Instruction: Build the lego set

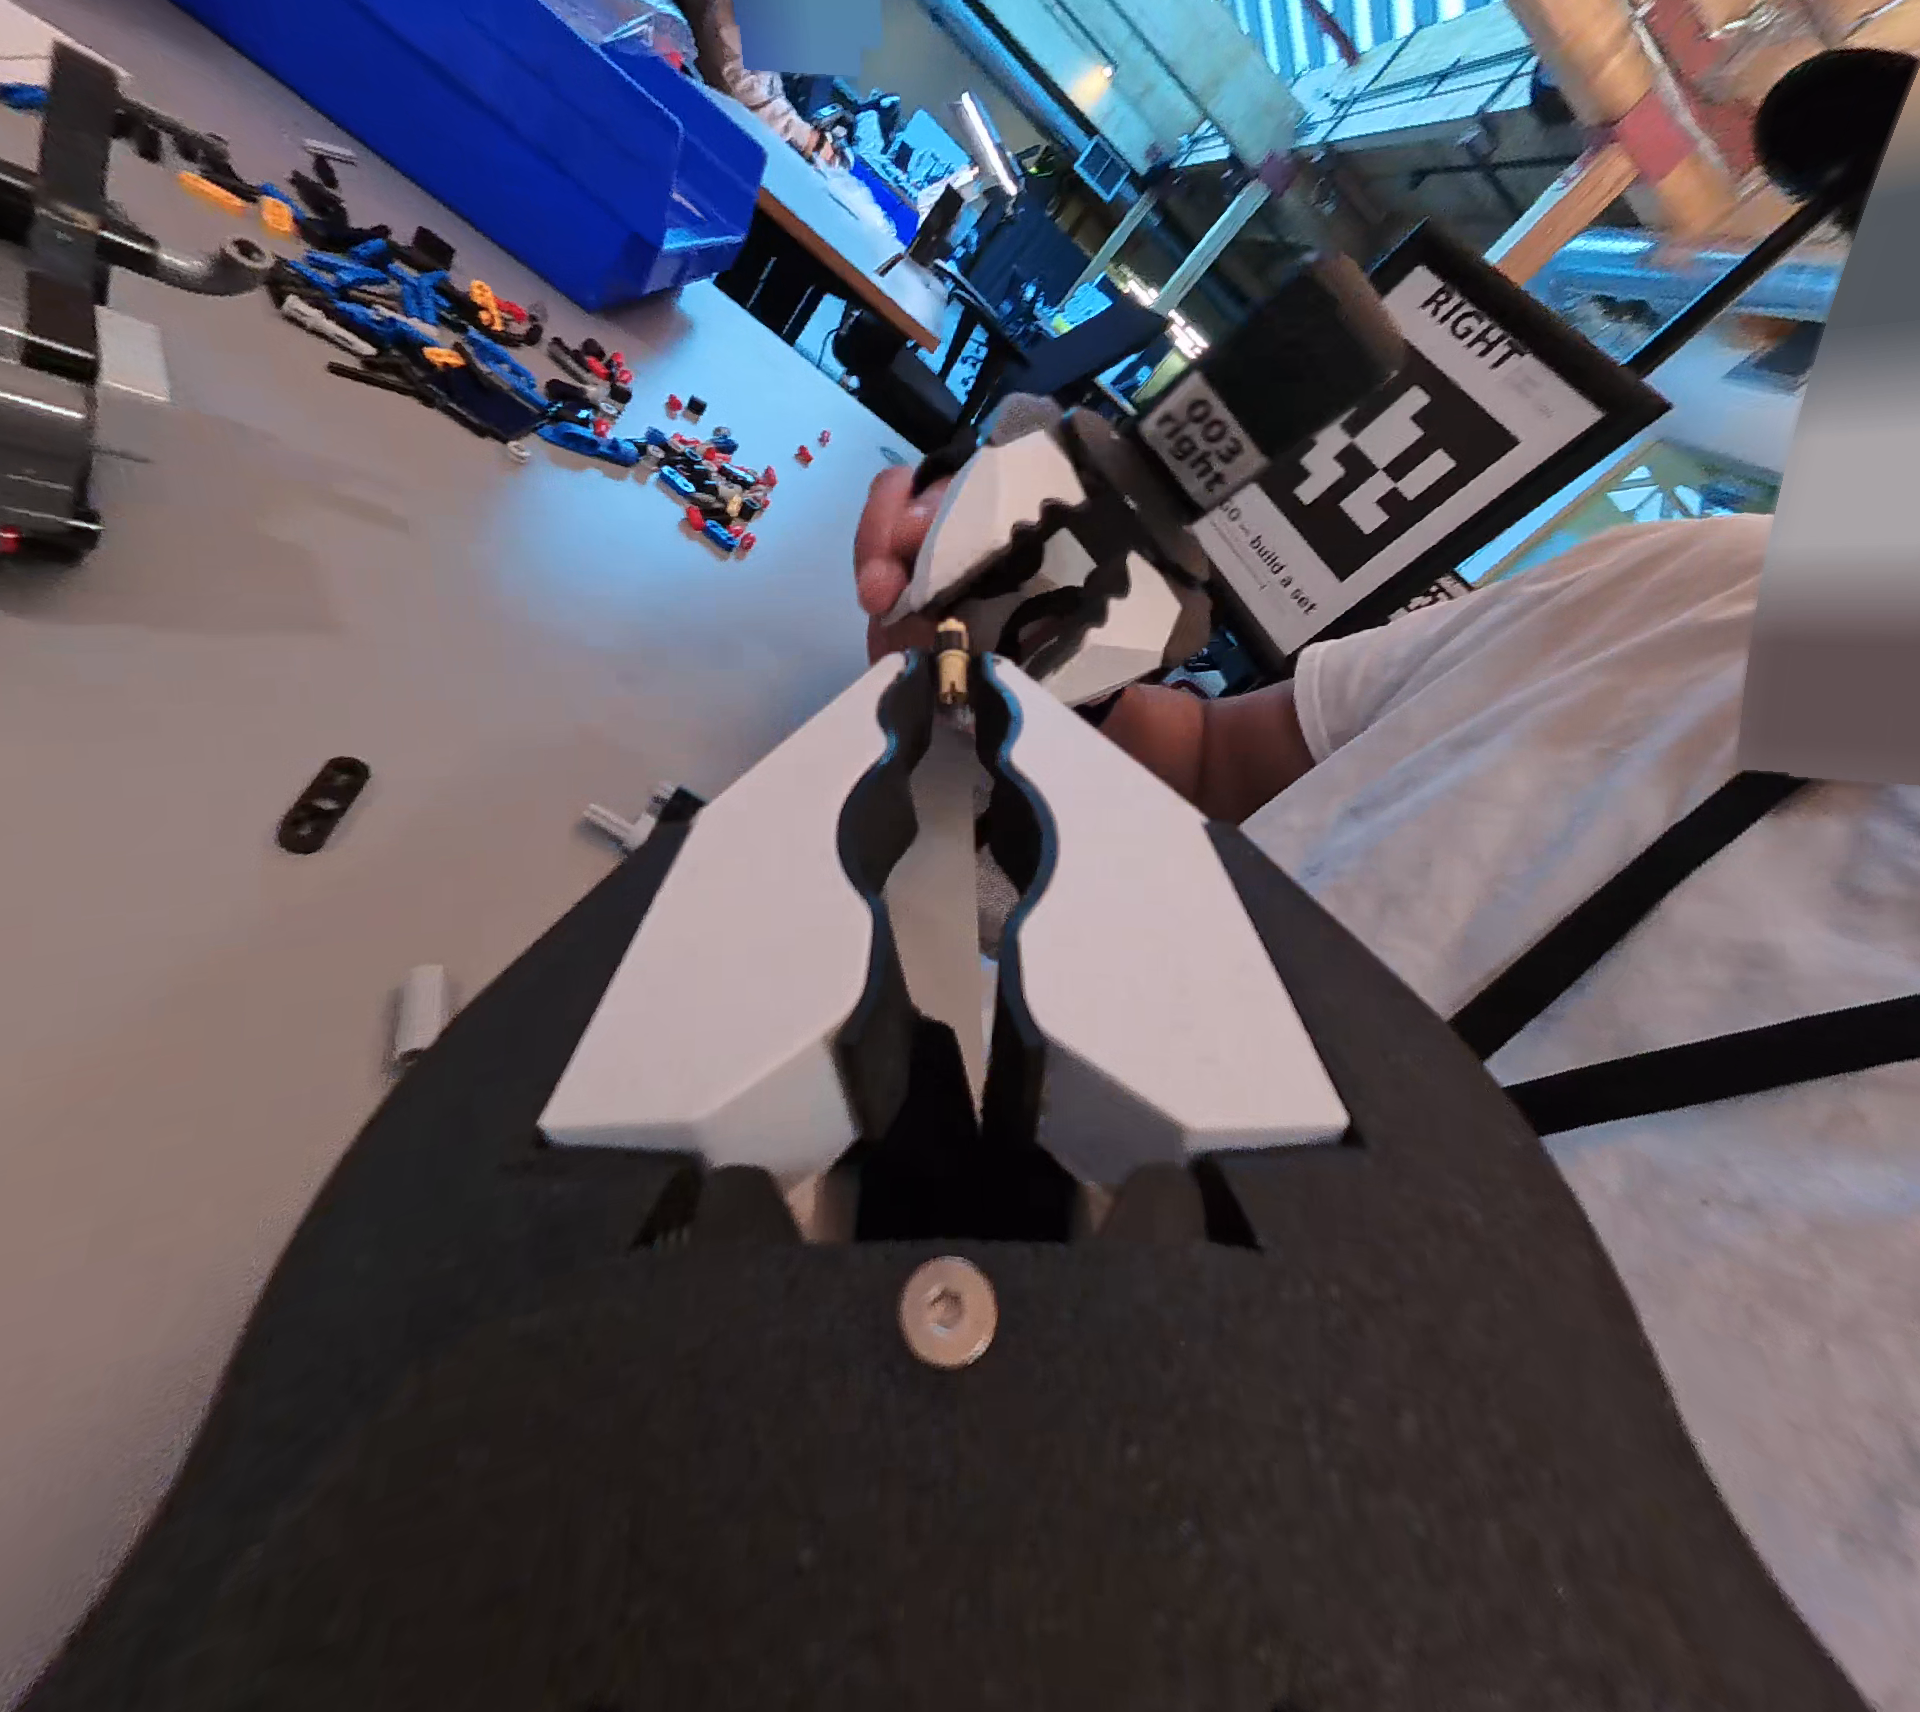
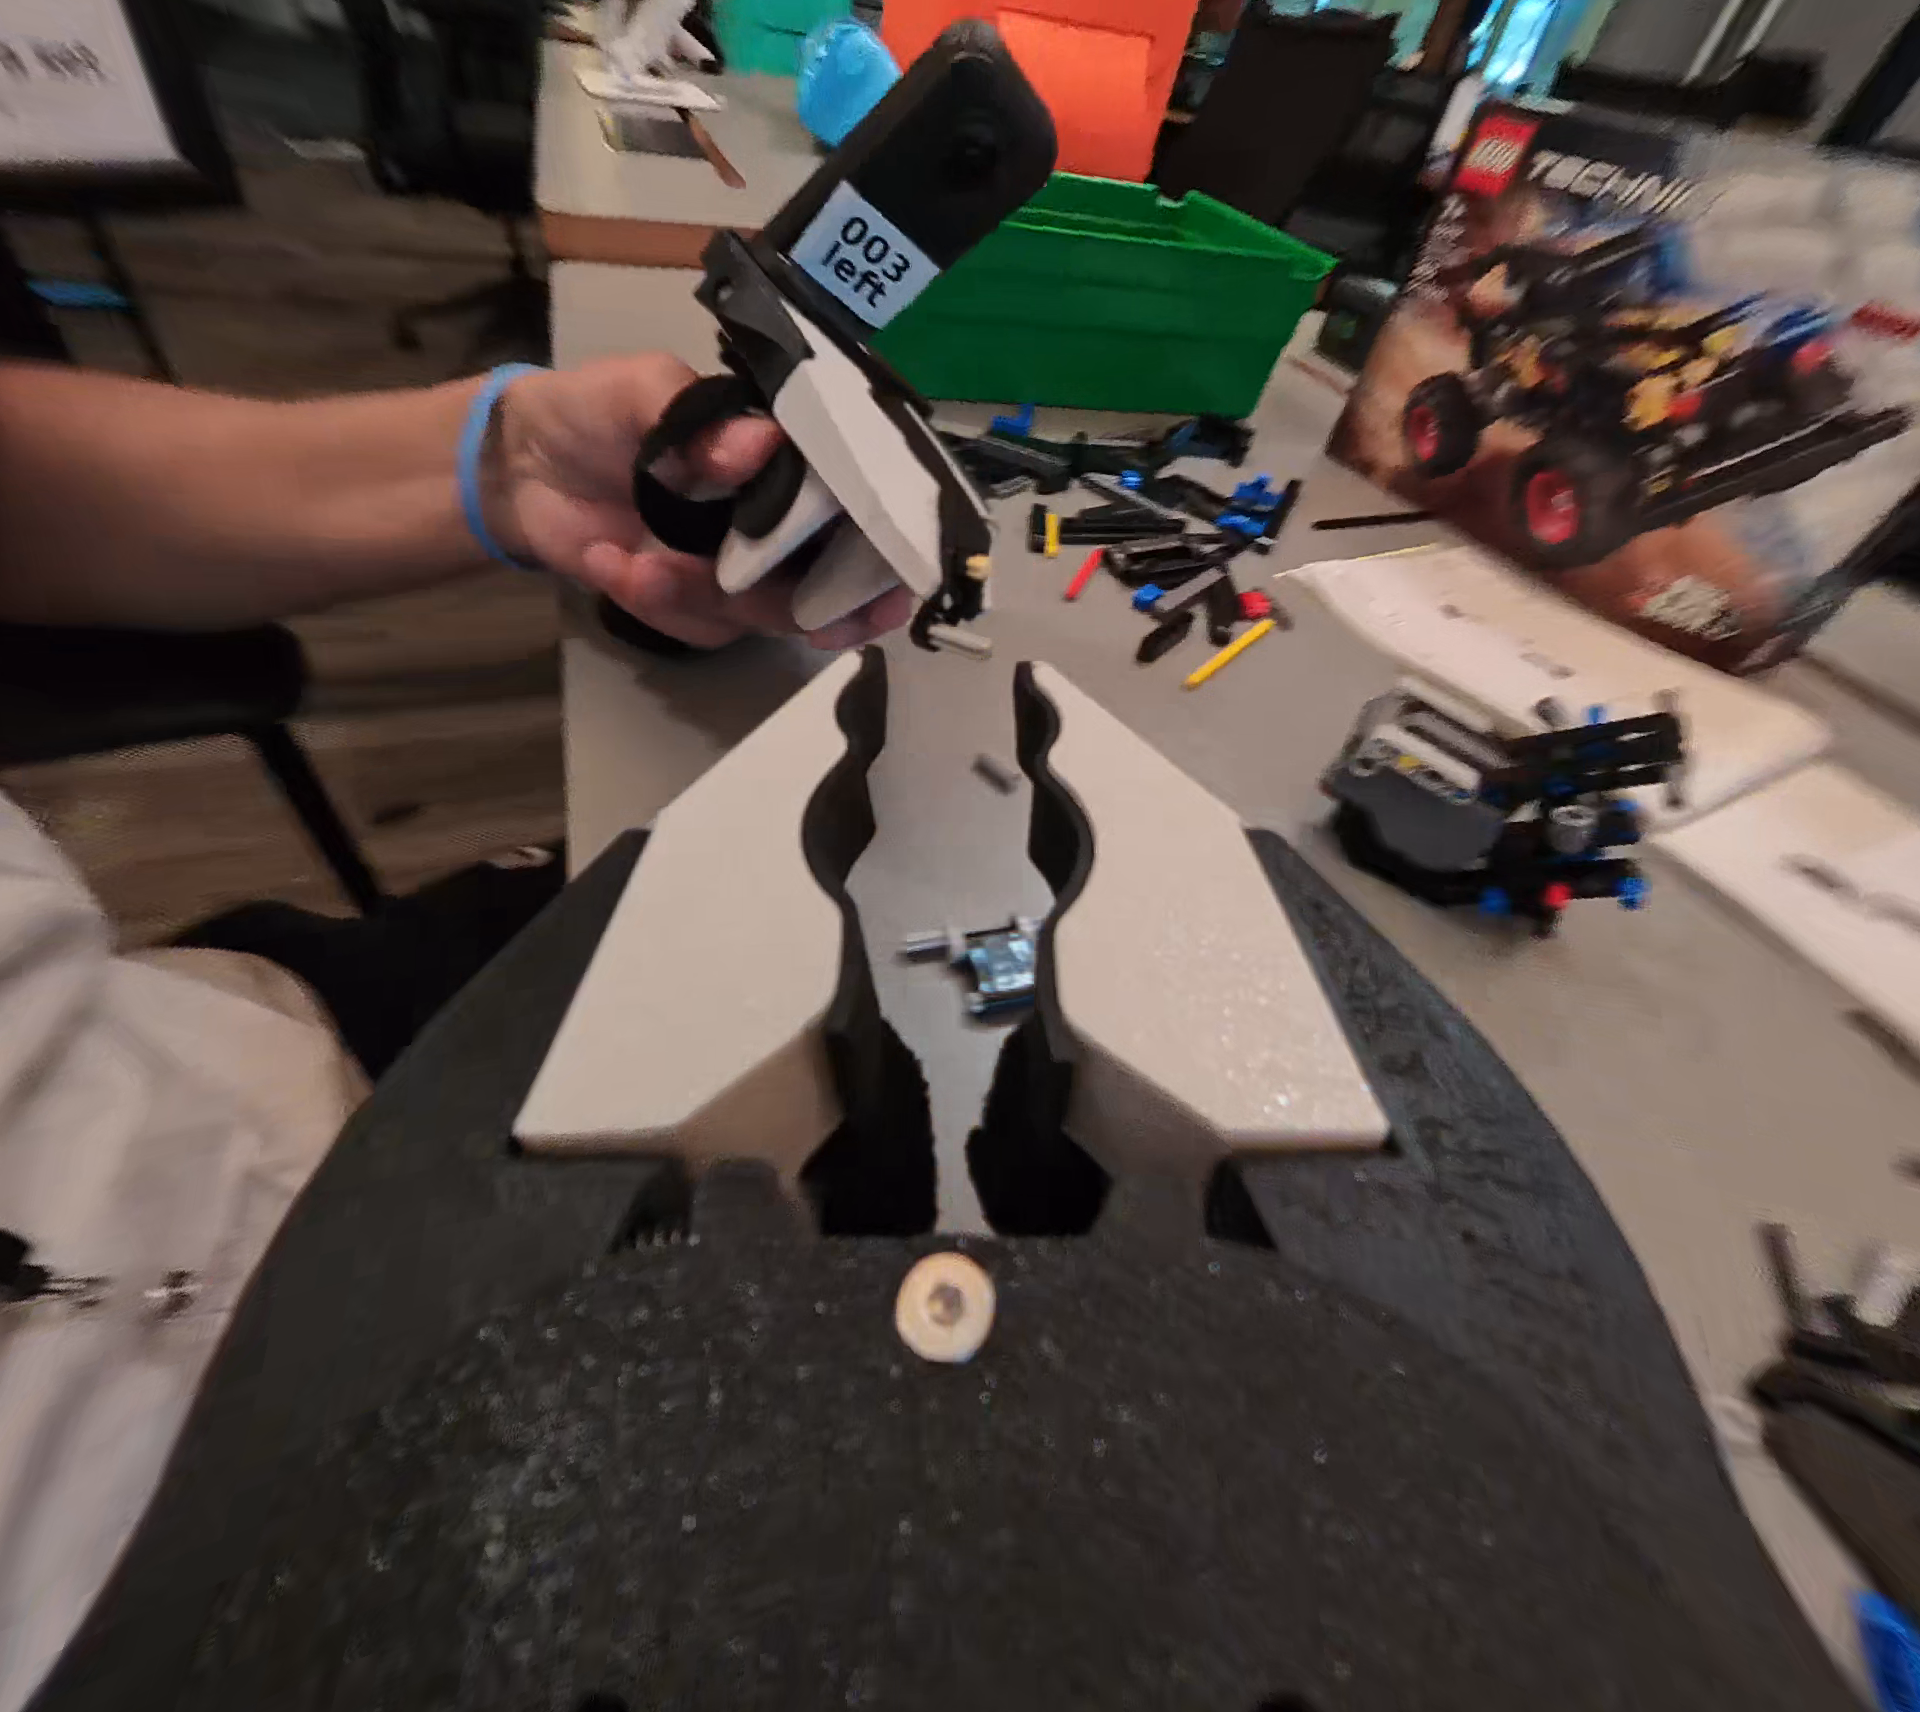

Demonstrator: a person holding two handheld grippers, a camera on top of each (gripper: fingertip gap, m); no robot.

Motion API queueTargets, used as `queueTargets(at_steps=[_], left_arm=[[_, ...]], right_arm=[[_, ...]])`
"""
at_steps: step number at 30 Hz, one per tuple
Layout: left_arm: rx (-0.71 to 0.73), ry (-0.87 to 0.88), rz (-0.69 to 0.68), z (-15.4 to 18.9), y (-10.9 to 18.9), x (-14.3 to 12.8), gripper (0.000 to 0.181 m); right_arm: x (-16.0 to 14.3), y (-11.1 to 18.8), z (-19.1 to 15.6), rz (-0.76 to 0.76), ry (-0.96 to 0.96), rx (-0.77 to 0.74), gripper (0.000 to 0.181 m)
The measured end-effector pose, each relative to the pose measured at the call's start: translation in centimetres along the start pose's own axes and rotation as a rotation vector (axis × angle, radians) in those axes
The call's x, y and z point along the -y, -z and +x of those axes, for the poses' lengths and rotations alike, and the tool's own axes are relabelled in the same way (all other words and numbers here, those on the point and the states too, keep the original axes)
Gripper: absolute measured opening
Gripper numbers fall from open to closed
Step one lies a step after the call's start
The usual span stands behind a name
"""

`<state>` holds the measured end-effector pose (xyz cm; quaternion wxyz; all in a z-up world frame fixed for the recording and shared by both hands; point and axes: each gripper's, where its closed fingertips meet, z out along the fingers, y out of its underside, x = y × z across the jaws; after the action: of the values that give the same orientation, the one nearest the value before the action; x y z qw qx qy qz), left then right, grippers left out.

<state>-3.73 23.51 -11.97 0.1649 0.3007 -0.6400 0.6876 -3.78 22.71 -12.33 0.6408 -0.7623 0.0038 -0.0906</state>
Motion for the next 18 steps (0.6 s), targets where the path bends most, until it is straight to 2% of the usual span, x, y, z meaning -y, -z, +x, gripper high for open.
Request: queueTargets(at_steps=[3,11,18], left_arm=[[-0.008,0.011,0.004,0.03,-0.08,0.01,0.005],[-0.023,0.015,0.012,0.35,-0.33,0.01,0.005],[-0.036,0.021,0.005,0.56,-0.63,-0.22,0.005]], right_arm=[[0.45,0.10,-0.50,0.044,-0.138,0.093,0.018],[0.80,0.27,-0.04,0.107,-0.362,0.201,0.013],[0.26,0.07,0.09,0.095,-0.406,0.224,0.011]])
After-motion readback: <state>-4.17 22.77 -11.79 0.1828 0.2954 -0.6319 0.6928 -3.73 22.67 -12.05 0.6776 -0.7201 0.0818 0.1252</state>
